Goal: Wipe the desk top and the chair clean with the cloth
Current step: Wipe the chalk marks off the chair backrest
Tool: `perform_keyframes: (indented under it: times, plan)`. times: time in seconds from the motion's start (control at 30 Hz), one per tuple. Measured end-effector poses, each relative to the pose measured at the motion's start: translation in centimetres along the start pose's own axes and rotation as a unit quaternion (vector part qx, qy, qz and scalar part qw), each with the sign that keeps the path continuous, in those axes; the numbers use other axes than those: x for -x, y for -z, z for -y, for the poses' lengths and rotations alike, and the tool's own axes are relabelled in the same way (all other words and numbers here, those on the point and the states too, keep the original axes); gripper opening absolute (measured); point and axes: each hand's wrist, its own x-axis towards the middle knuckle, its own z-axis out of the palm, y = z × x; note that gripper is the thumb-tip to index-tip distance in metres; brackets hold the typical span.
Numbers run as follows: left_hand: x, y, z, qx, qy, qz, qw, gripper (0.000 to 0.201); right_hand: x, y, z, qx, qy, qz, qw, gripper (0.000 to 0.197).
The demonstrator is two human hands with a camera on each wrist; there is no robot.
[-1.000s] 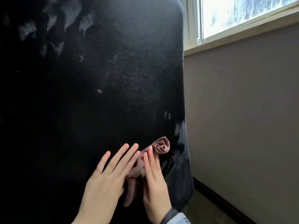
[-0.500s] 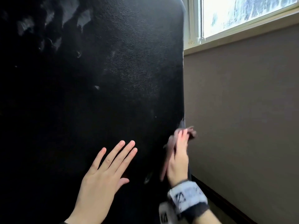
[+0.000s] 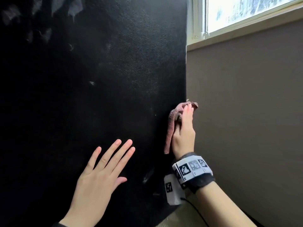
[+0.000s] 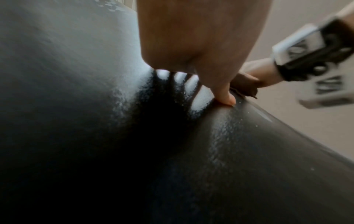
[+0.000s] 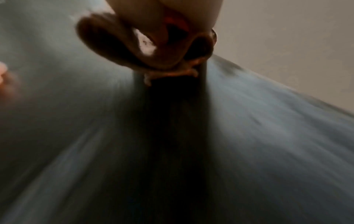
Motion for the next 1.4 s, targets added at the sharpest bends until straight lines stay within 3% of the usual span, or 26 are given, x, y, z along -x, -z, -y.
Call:
perform_keyframes:
  times: [0.1,0.2,0.27,0.33,0.47,0.6,0.7,0.83,0.9,0.97,1.07,1.1,1.17,1.3,1.4]
  plan:
    - [-0.1,0.0,-0.2,0.001,0.003,-0.005,1.000,0.073,3.6,-0.3,-2.4,-0.059,0.004,-0.018,0.998,0.053]
    - [-0.2,0.0,-0.4,0.003,0.003,-0.011,1.000,0.072,14.5,-0.5,-6.3,-0.029,-0.097,0.010,0.995,0.061]
    - [-0.1,0.2,-0.4,0.006,0.005,-0.010,1.000,0.072,18.7,-1.4,-6.5,0.021,-0.063,0.005,0.998,0.075]
    - [0.0,0.3,-0.4,0.006,0.002,-0.011,1.000,0.071,18.3,-3.4,-4.2,0.027,-0.043,-0.017,0.999,0.078]
    - [0.1,0.3,-0.2,0.001,-0.003,-0.015,1.000,0.069,16.4,-7.2,1.9,-0.037,0.027,0.011,0.999,0.070]
    - [0.2,0.4,0.0,-0.004,-0.003,-0.002,1.000,0.070,20.2,-7.5,-4.2,0.067,0.006,0.066,0.996,0.096]
    - [0.4,0.6,-0.1,0.016,0.002,-0.001,1.000,0.069,22.3,-5.1,-4.9,0.026,-0.086,0.017,0.996,0.068]
    - [0.2,0.7,-0.4,0.037,0.003,0.000,0.999,0.069,18.4,-4.9,-0.9,0.021,-0.046,0.007,0.999,0.050]
    - [0.0,0.7,-0.4,0.033,-0.002,0.003,0.999,0.069,16.8,-5.2,0.1,-0.051,-0.073,-0.021,0.996,0.050]
    - [0.0,0.7,-0.5,0.034,-0.007,0.004,0.999,0.069,17.6,-5.4,-1.3,-0.077,-0.113,-0.019,0.990,0.064]
    - [0.0,0.8,-0.7,0.044,-0.001,-0.005,0.999,0.068,21.5,-4.6,-4.8,-0.057,-0.235,0.009,0.970,0.115]
    - [0.0,0.8,-0.7,0.041,-0.002,-0.002,0.999,0.068,22.9,-4.3,-5.1,-0.026,-0.239,0.001,0.971,0.115]
    - [-0.1,0.8,-0.7,0.035,-0.001,-0.001,0.999,0.067,23.5,-4.2,-5.2,-0.007,-0.237,-0.034,0.971,0.092]
    - [-0.2,0.7,-0.8,0.045,0.002,0.004,0.999,0.068,16.5,-4.9,-2.5,-0.114,-0.219,-0.031,0.969,0.055]
    - [-0.3,0.7,-0.9,0.041,-0.004,0.004,0.999,0.068,16.0,-4.7,-3.1,-0.105,-0.192,-0.071,0.973,0.054]
